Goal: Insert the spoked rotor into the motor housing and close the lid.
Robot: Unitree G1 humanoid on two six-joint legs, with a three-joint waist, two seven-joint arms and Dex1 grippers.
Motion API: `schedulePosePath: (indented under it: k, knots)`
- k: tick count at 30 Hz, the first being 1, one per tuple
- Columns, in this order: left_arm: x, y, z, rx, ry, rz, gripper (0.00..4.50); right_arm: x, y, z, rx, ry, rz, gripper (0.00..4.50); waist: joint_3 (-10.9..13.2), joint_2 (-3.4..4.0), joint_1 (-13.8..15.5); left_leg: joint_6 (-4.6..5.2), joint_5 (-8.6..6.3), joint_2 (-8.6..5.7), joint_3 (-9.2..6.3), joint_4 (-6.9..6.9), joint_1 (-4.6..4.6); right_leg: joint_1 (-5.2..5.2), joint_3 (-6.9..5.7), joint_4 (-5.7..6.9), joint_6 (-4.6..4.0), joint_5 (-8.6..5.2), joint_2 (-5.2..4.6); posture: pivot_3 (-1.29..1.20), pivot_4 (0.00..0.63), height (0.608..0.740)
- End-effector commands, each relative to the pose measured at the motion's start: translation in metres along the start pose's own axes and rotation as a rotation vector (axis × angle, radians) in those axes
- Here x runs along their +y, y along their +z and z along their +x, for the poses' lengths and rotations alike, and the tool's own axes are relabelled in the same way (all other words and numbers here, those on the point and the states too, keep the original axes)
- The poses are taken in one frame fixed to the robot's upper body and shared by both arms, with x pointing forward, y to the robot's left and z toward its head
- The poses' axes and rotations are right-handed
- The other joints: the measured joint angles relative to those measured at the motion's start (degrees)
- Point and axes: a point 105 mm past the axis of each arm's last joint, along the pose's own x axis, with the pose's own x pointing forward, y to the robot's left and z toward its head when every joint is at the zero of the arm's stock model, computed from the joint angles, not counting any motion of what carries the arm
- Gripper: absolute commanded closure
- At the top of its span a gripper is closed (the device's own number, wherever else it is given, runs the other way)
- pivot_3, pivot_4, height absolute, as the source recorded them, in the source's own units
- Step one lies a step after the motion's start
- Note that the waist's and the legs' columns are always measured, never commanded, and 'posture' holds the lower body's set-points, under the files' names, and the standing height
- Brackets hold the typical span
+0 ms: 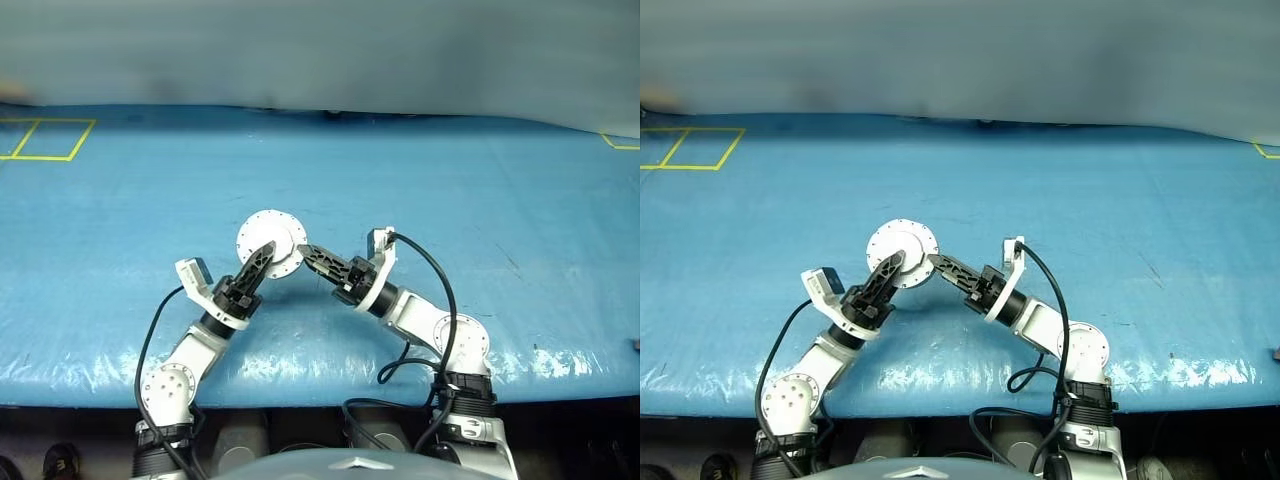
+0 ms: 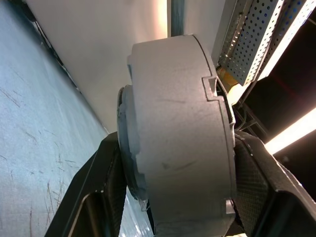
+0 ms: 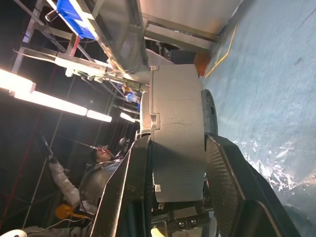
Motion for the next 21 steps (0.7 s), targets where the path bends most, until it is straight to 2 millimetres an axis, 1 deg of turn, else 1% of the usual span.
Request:
schedulePosePath:
  k: [1, 5, 7, 8, 12, 16, 18, 19, 20, 21]
  knots:
    - [-0.002, 0.005, 0.002, -0.024, 0.005, 0.002, 2.01, 0.014, 0.005, 0.006, -0.014, 0.064, -0.036, 3.35, 0.0, 0.00, 0.0, 0.00, 0.00, 0.00, 0.00, 0.00, 0.00, 0.00, 0.00, 0.00, 0.00, 0.00, 0.00, 0.00, 0.150, 0.740]
    - [-0.005, 0.013, -0.001, -0.071, -0.008, 0.000, 2.01, 0.010, 0.002, 0.006, 0.015, 0.038, -0.102, 3.35, 0.0, -0.01, 0.0, 0.00, 0.00, 0.00, 0.01, 0.00, 0.00, 0.00, 0.01, 0.00, 0.03, 0.02, 0.00, 0.00, 0.150, 0.740]
    - [-0.003, 0.020, -0.002, -0.098, 0.003, 0.023, 2.01, 0.008, 0.003, 0.005, 0.016, 0.030, -0.121, 2.64, 0.0, -0.01, 0.0, 0.00, 0.00, 0.00, 0.00, -0.01, 0.00, -0.01, 0.00, 0.00, 0.04, 0.03, 0.00, 0.00, 0.150, 0.740]
    - [-0.003, 0.022, -0.003, -0.110, 0.005, 0.038, 2.01, 0.006, 0.004, 0.005, 0.014, 0.020, -0.131, 2.37, 0.0, -0.01, 0.0, 0.00, 0.00, 0.00, -0.01, 0.00, 0.00, -0.01, -0.01, 0.01, 0.04, 0.02, 0.01, 0.00, 0.150, 0.740]
    - [-0.004, 0.035, -0.004, -0.164, 0.000, 0.111, 2.01, -0.007, 0.010, 0.007, -0.020, -0.078, -0.211, 1.13, 0.0, -0.01, 0.0, 0.00, 0.00, 0.01, 0.00, 0.00, 0.01, -0.02, 0.00, 0.01, 0.02, 0.01, 0.01, 0.00, 0.150, 0.740]
    - [0.003, 0.048, 0.001, -0.220, 0.037, 0.152, 2.01, -0.015, 0.017, 0.006, -0.058, -0.136, -0.259, 1.13, 0.0, -0.03, 0.3, -0.01, 0.00, -0.02, 0.01, 0.01, -0.03, -0.01, 0.00, -0.03, 0.03, 0.02, -0.02, 0.00, 0.150, 0.740]
    - [0.012, 0.057, 0.006, -0.261, 0.091, 0.164, 2.01, -0.017, 0.020, 0.004, -0.073, -0.159, -0.280, 1.13, 0.0, -0.03, 0.5, -0.01, 0.00, -0.03, 0.00, 0.02, -0.04, -0.01, 0.01, -0.04, 0.05, 0.03, -0.02, 0.00, 0.150, 0.740]
    - [0.025, 0.069, 0.013, -0.304, 0.169, 0.159, 2.01, -0.018, 0.023, 0.003, -0.087, -0.163, -0.287, 1.13, 0.0, -0.06, 0.7, -0.01, 0.00, -0.04, 0.00, 0.02, -0.04, 0.00, 0.00, -0.03, 0.08, 0.05, -0.02, 0.00, 0.150, 0.740]
    - [0.035, 0.077, 0.018, -0.334, 0.223, 0.152, 2.01, -0.018, 0.025, 0.002, -0.097, -0.166, -0.292, 1.13, 0.0, -0.07, 0.9, -0.01, 0.01, -0.04, -0.02, 0.05, -0.01, 0.04, -0.01, -0.03, 0.09, 0.06, -0.02, 0.00, 0.150, 0.740]
    - [0.038, 0.083, 0.025, -0.350, 0.225, 0.153, 2.01, -0.018, 0.026, 0.001, -0.103, -0.168, -0.297, 1.13, 0.1, -0.11, 1.0, -0.04, 0.03, -0.05, -0.07, 0.09, -0.02, 0.04, -0.03, -0.01, 0.09, 0.06, 0.00, 0.00, 0.150, 0.740]
